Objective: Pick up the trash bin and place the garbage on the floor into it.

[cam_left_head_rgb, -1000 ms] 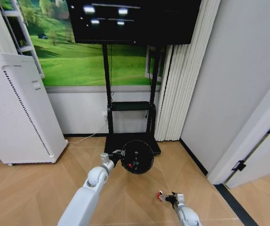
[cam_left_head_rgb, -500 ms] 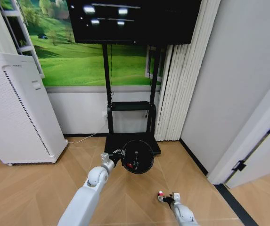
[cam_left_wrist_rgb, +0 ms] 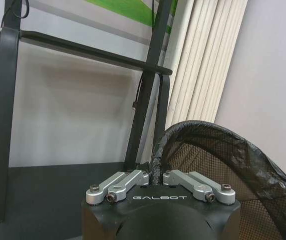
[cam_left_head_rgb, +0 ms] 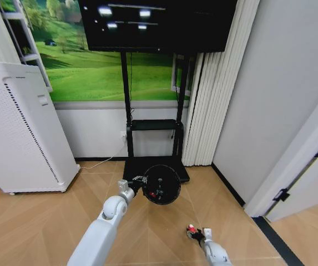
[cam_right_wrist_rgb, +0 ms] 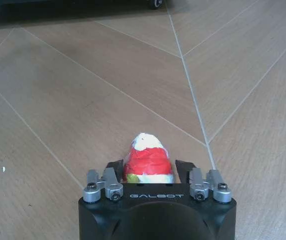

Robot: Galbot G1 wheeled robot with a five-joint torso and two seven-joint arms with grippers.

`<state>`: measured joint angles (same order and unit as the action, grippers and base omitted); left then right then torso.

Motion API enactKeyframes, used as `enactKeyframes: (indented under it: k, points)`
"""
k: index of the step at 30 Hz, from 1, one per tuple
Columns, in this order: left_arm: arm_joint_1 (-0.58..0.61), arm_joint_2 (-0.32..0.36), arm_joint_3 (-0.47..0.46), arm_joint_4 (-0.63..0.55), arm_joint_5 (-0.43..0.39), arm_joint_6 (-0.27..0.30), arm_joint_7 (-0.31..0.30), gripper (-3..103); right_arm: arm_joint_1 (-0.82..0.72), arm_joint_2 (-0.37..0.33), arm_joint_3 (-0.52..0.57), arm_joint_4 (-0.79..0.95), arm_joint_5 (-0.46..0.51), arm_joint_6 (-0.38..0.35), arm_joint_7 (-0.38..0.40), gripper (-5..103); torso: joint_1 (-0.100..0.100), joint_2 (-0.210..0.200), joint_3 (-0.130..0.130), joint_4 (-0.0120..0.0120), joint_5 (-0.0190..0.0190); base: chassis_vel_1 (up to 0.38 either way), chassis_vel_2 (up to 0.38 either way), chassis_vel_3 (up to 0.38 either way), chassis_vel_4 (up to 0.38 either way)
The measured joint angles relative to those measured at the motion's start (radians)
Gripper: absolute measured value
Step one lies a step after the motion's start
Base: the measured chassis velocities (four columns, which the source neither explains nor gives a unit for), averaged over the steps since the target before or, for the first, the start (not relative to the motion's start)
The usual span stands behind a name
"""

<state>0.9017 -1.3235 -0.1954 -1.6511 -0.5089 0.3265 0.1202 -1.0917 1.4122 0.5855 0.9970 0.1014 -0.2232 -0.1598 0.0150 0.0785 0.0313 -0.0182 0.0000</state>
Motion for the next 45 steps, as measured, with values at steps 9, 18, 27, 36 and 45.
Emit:
enactKeyframes:
  k: [9,18,27,36,45]
  points:
    - [-0.002,-0.005,-0.003,0.006,0.0,0.001,-0.002,7,-0.03,-0.008,0.019,0.081,-0.001,0.02,0.009,33,0.0,0.0,0.0,0.0,0.0002,0.0,0.0,0.0,0.0]
    - [-0.003,-0.028,-0.051,0.064,0.002,-0.005,-0.011,7,-0.094,-0.068,0.155,0.39,0.112,0.006,0.017,32,0.0,0.0,0.0,0.0001,0.0,0.0,0.0,0.0,0.0]
    - [-0.043,-0.064,-0.063,0.192,-0.019,-0.005,0.031,7,-0.116,-0.088,0.246,0.723,0.373,-0.113,0.006,32,0.0,0.0,0.0,0.0,-0.0003,0.0,0.0,0.0,0.0]
    - [-0.114,-0.115,0.077,0.292,-0.027,-0.005,0.056,7,-0.156,-0.062,0.115,0.96,0.39,-0.189,-0.035,32,0.0,0.0,0.0,0.0,0.0,0.0,0.0,0.0,0.0]
    - [-0.13,-0.156,0.117,0.324,-0.012,-0.006,0.056,7,-0.164,-0.061,0.02,0.963,0.336,-0.186,-0.041,32,0.0,0.0,0.0,0.0001,0.0,0.0,0.0,0.0,0.0]
